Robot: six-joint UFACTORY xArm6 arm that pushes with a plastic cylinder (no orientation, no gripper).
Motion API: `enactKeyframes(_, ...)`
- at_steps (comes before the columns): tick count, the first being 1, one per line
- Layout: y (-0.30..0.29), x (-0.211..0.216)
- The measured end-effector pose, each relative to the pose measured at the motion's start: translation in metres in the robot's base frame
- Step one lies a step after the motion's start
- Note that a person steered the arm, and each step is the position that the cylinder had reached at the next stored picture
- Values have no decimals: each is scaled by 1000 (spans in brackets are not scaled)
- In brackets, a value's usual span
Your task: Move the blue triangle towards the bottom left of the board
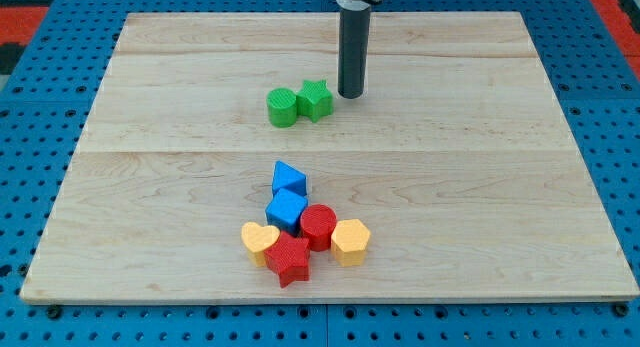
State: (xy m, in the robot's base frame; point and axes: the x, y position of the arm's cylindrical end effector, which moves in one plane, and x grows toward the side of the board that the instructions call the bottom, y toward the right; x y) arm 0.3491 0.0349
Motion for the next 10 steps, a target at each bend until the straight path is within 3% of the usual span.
enactKeyframes(4, -4, 4)
enactKeyframes(5, -1, 65)
enactKeyframes(6, -1, 86)
enactKeyframes(7, 41, 87)
enactKeyframes(8, 108, 135)
enactKeyframes(9, 107, 205)
enactKeyframes(10, 35, 246)
